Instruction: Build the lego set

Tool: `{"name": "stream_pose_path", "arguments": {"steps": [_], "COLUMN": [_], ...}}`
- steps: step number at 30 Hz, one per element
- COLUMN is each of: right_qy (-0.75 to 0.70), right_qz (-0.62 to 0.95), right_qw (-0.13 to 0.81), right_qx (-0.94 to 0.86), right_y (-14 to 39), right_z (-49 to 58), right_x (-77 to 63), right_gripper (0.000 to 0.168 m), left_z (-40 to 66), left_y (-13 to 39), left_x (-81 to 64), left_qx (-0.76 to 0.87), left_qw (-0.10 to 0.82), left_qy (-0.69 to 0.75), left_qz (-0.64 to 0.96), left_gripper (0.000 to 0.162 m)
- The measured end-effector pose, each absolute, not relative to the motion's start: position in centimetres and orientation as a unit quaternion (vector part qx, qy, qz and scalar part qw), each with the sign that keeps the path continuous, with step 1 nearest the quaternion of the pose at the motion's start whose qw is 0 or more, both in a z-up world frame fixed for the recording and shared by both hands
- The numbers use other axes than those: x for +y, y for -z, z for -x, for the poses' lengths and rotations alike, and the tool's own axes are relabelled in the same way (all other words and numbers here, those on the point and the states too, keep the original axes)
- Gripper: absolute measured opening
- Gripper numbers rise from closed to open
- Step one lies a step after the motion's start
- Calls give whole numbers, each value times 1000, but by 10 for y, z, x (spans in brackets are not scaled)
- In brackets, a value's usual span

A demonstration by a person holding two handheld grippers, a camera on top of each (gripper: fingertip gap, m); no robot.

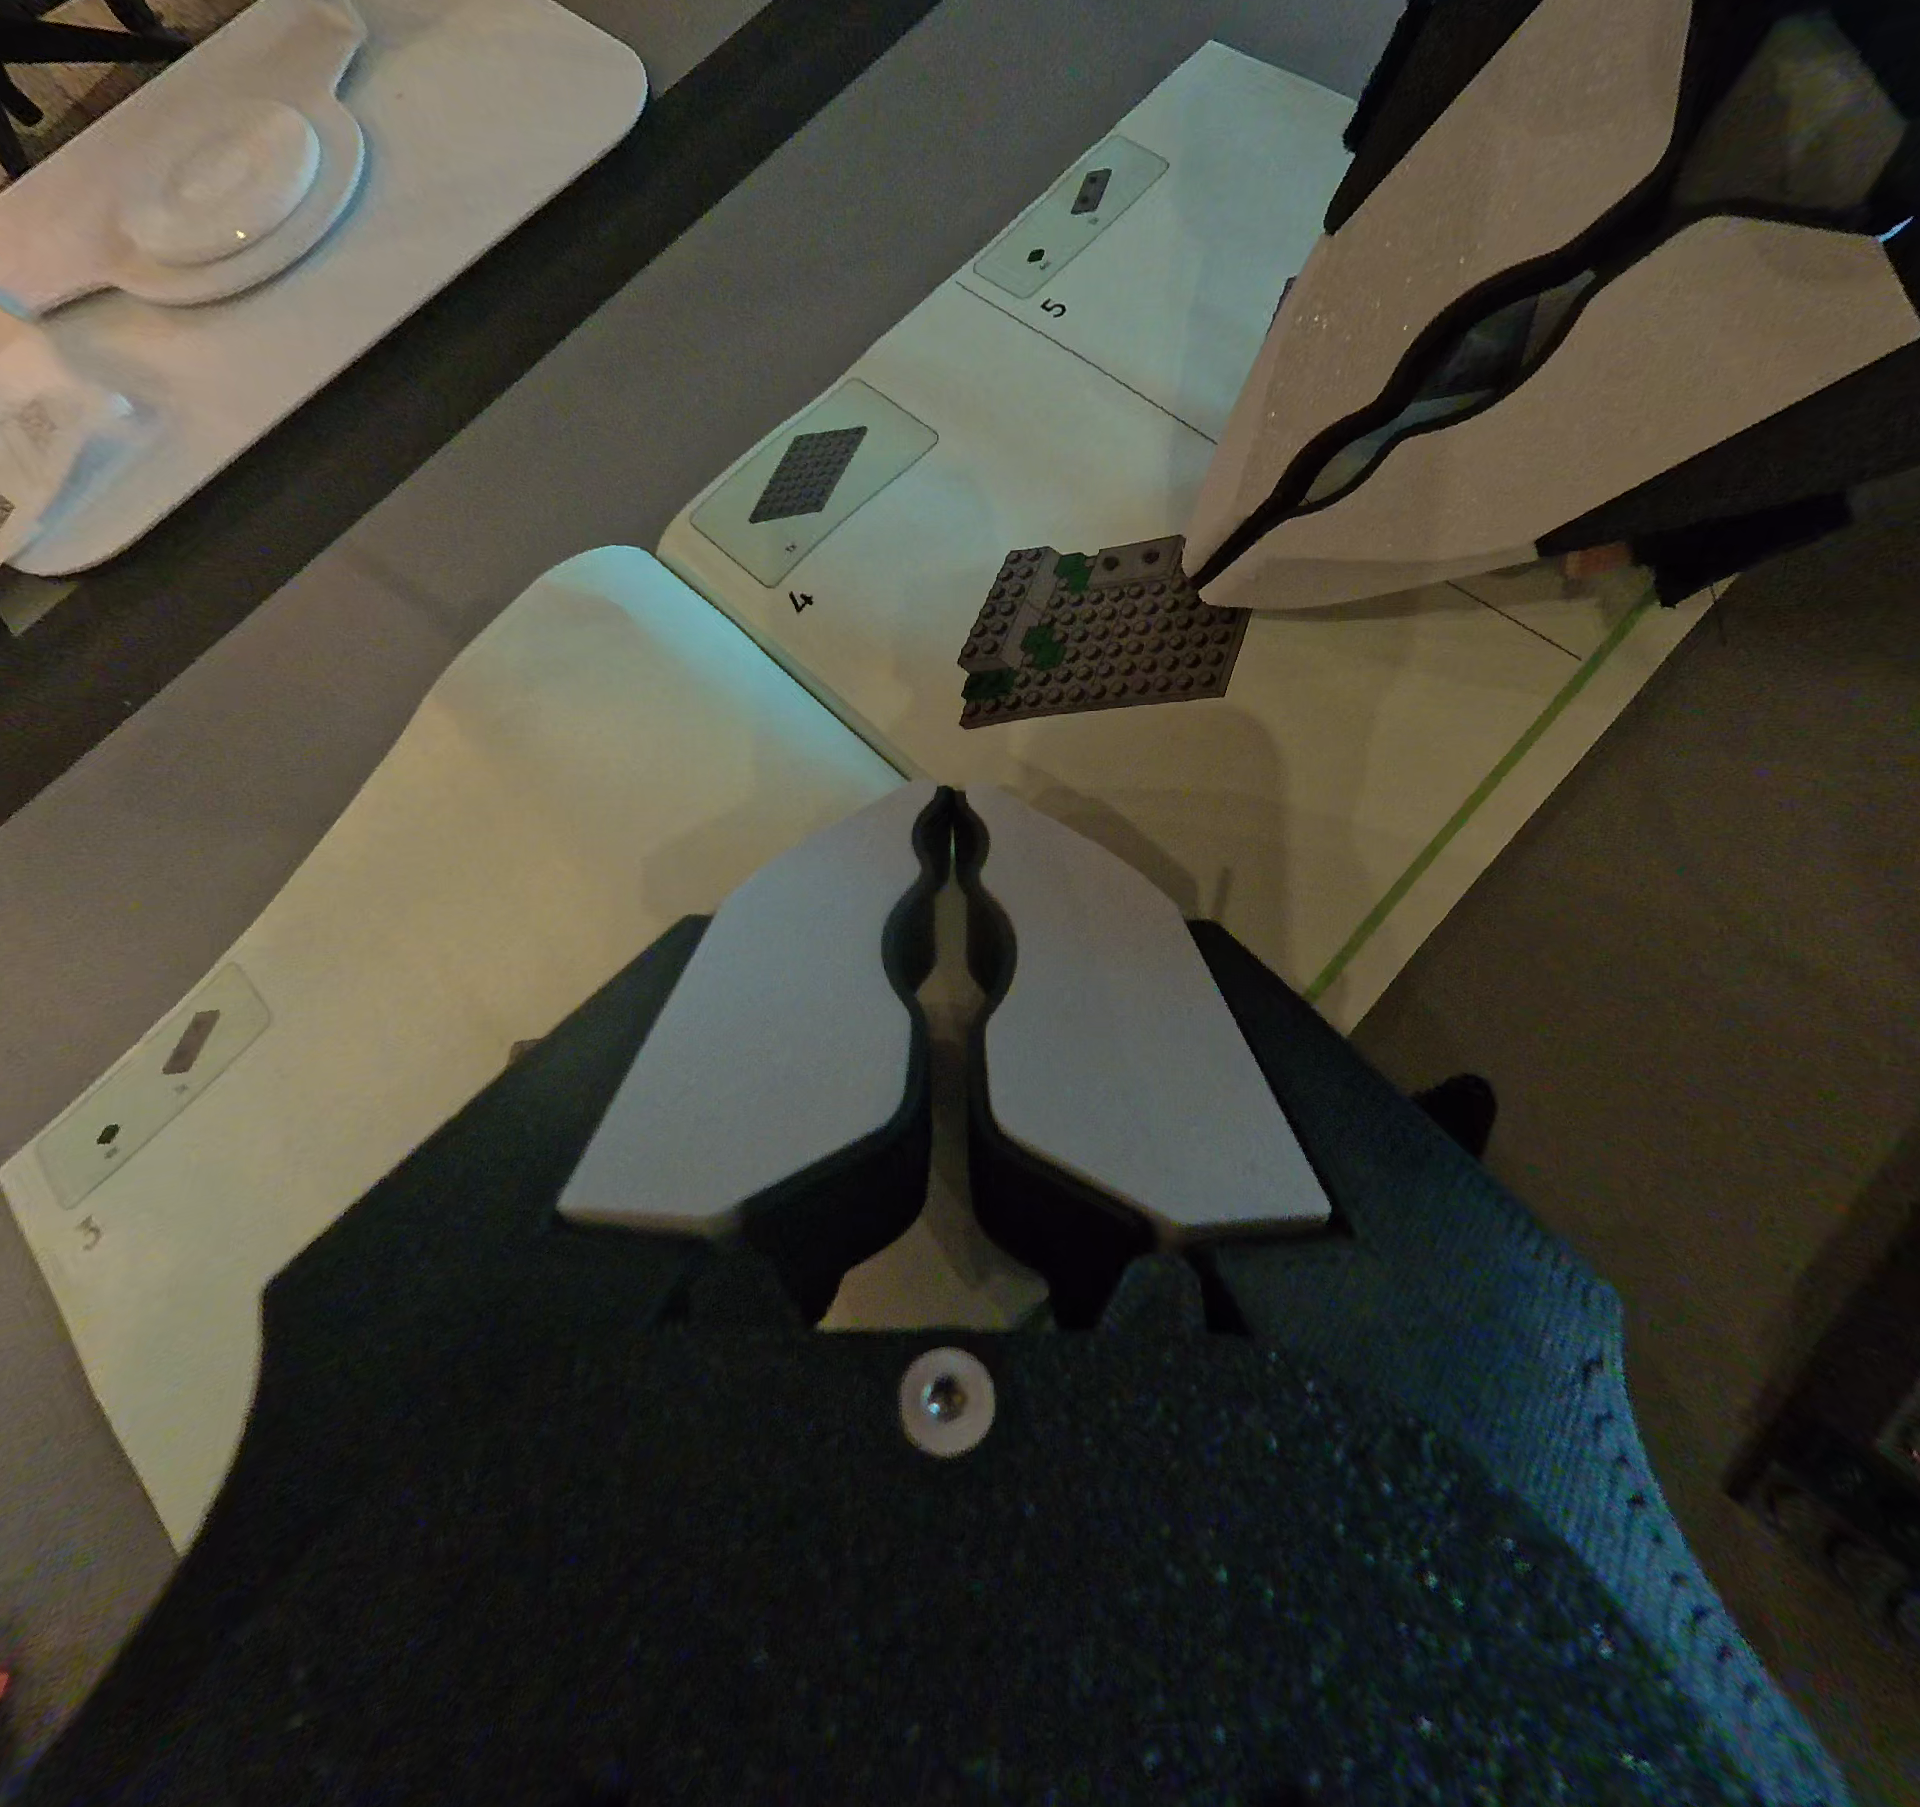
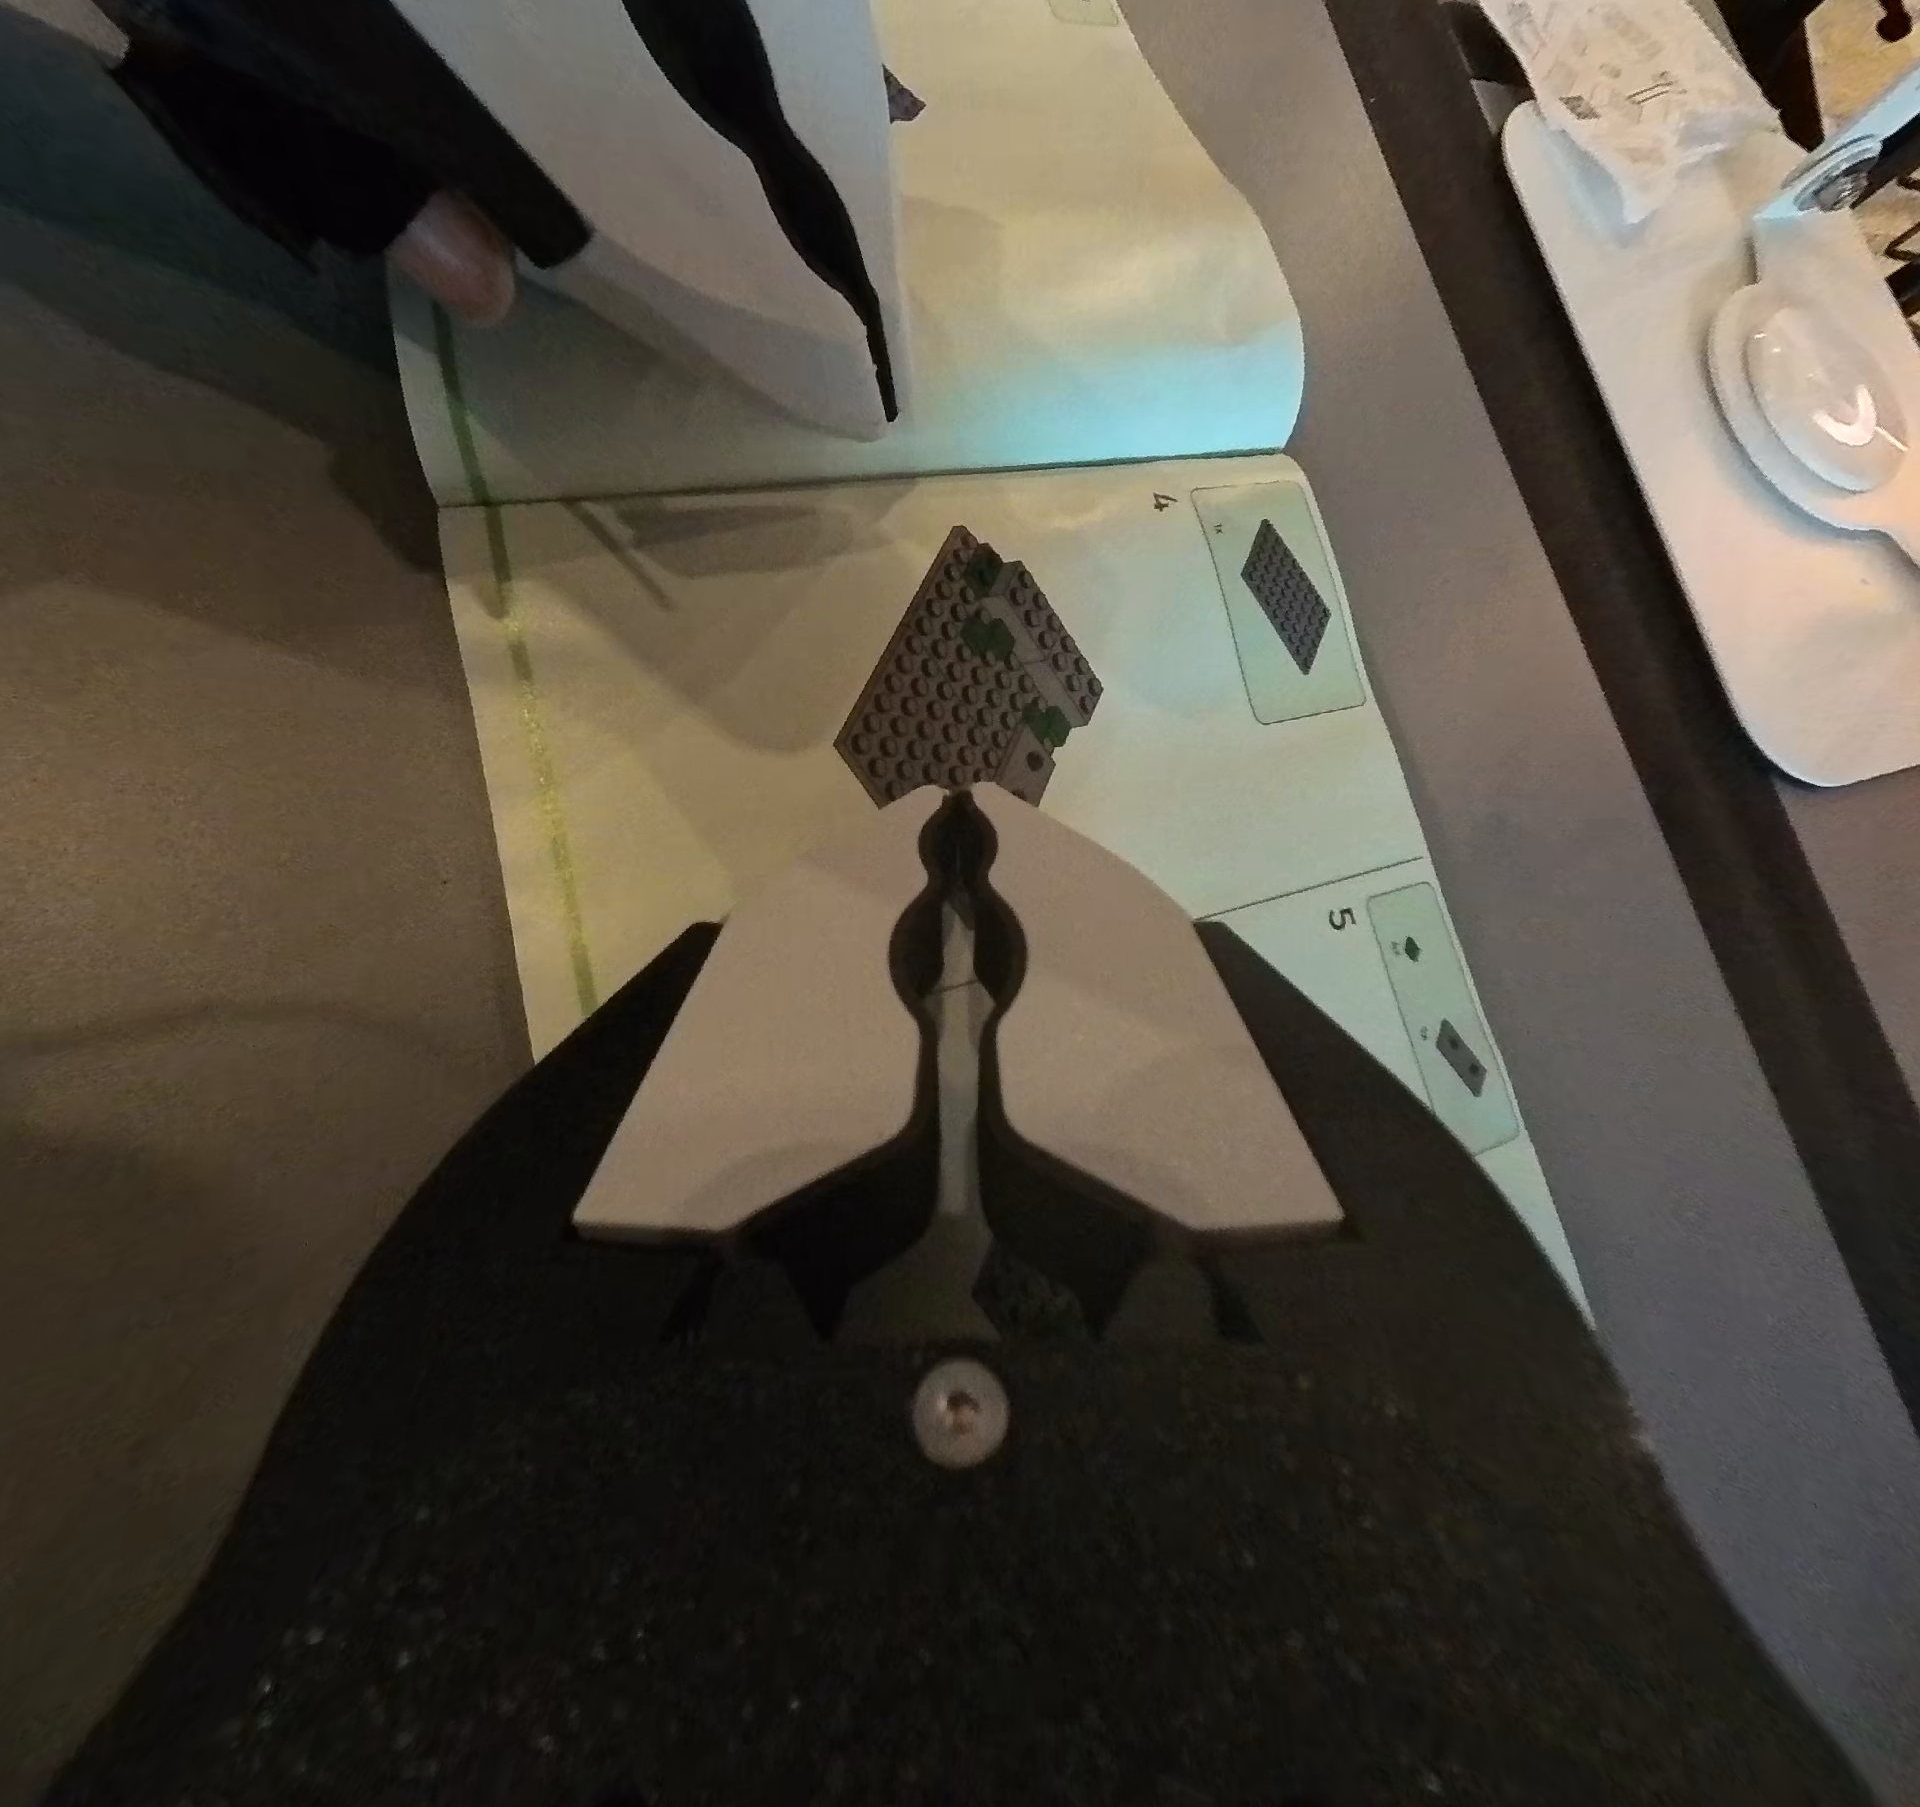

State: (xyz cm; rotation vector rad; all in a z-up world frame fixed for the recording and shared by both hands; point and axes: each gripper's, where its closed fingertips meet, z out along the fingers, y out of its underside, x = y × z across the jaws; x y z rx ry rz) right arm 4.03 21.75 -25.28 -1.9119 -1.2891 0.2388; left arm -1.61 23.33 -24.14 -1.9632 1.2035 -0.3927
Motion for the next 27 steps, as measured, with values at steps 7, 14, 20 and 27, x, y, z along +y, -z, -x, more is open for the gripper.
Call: {"name": "stream_pose_path", "arguments": {"steps": [7,14,20,27], "right_qy": [-94,-107,-88,-91], "right_qz": [756,767,766,770], "right_qw": [401,406,410,381], "right_qx": [-509,-486,-487,-503], "right_y": [253,250,243,252], "right_z": [-40,-45,-50,-42], "right_x": [218,222,234,240], "right_gripper": [0,0,0,0], "left_z": [16,16,15,16], "left_y": [242,241,241,240], "left_x": [233,233,233,233], "left_qx": [475,476,477,478], "left_qw": [392,392,392,394], "left_qy": [154,154,154,152], "left_qz": [773,772,771,770], "left_gripper": [0,0,0,0]}}
